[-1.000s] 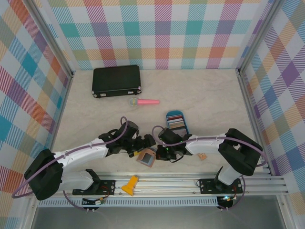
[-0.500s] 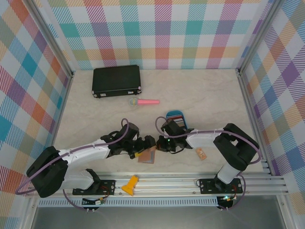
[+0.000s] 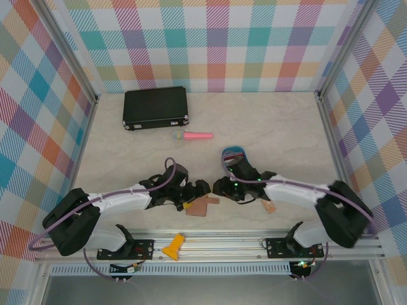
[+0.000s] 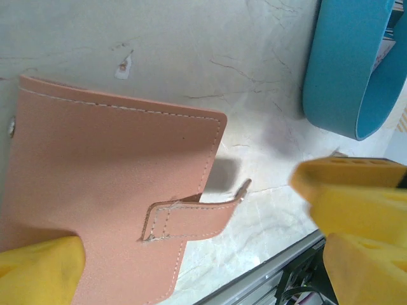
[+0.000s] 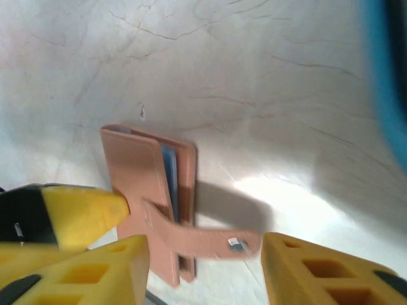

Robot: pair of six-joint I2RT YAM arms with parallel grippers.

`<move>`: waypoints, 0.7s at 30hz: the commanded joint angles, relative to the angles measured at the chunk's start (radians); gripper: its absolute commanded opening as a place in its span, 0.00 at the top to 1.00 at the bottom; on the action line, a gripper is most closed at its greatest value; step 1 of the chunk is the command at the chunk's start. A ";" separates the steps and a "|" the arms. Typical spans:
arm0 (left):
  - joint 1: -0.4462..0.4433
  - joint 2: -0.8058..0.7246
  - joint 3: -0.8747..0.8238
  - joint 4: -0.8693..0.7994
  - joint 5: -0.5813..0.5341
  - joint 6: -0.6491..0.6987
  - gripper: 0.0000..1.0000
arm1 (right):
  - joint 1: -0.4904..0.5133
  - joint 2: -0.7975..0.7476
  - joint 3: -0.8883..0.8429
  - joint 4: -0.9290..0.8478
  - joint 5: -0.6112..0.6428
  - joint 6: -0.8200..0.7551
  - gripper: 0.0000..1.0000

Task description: Put the credit cards into the card holder

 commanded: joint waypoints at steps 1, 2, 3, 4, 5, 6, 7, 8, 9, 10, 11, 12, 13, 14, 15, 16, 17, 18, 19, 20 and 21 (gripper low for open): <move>-0.011 0.011 -0.059 -0.028 -0.052 -0.012 0.03 | 0.001 -0.096 -0.083 -0.016 -0.044 0.036 0.36; -0.010 0.008 -0.064 -0.030 -0.054 -0.014 0.03 | 0.004 -0.114 -0.107 0.042 -0.090 0.038 0.32; -0.010 0.006 -0.068 -0.030 -0.055 -0.014 0.03 | 0.011 -0.123 -0.137 0.116 -0.137 0.051 0.30; -0.010 0.007 -0.072 -0.031 -0.056 -0.016 0.03 | 0.023 -0.124 -0.158 0.180 -0.167 0.069 0.31; -0.010 0.007 -0.073 -0.031 -0.055 -0.018 0.03 | 0.033 -0.115 -0.168 0.230 -0.189 0.078 0.32; -0.011 0.007 -0.076 -0.027 -0.054 -0.018 0.03 | 0.043 -0.096 -0.175 0.279 -0.217 0.089 0.33; -0.011 0.010 -0.076 -0.023 -0.054 -0.019 0.03 | 0.052 -0.070 -0.176 0.316 -0.232 0.100 0.34; -0.011 0.011 -0.077 -0.019 -0.053 -0.021 0.03 | 0.062 -0.047 -0.172 0.333 -0.237 0.111 0.36; -0.011 0.012 -0.078 -0.018 -0.052 -0.022 0.03 | 0.071 -0.024 -0.171 0.356 -0.236 0.124 0.38; -0.011 0.012 -0.076 -0.017 -0.052 -0.022 0.03 | 0.078 -0.001 -0.171 0.381 -0.234 0.139 0.41; -0.011 0.012 -0.078 -0.016 -0.051 -0.024 0.03 | 0.082 0.016 -0.168 0.393 -0.230 0.152 0.44; -0.011 0.010 -0.079 -0.015 -0.050 -0.025 0.03 | 0.086 0.033 -0.168 0.401 -0.222 0.162 0.46; -0.011 0.007 -0.082 -0.016 -0.049 -0.028 0.03 | 0.092 0.048 -0.170 0.425 -0.215 0.165 0.46; -0.011 0.005 -0.084 -0.013 -0.048 -0.030 0.03 | 0.094 0.059 -0.174 0.442 -0.209 0.170 0.46; -0.011 0.003 -0.087 -0.014 -0.048 -0.031 0.03 | 0.098 0.071 -0.174 0.450 -0.201 0.177 0.45; -0.010 0.001 -0.090 -0.014 -0.049 -0.034 0.03 | 0.102 0.083 -0.177 0.463 -0.195 0.180 0.45; -0.011 0.002 -0.094 -0.010 -0.051 -0.037 0.03 | 0.104 0.096 -0.179 0.480 -0.192 0.185 0.45; -0.010 0.003 -0.098 -0.002 -0.051 -0.042 0.03 | 0.109 0.110 -0.182 0.500 -0.187 0.191 0.45; -0.011 0.004 -0.103 0.007 -0.049 -0.050 0.03 | 0.114 0.123 -0.186 0.526 -0.180 0.193 0.46; -0.011 0.007 -0.109 0.019 -0.048 -0.059 0.03 | 0.119 0.134 -0.190 0.549 -0.174 0.194 0.46; -0.011 0.010 -0.115 0.035 -0.047 -0.071 0.03 | 0.124 0.149 -0.191 0.563 -0.168 0.195 0.47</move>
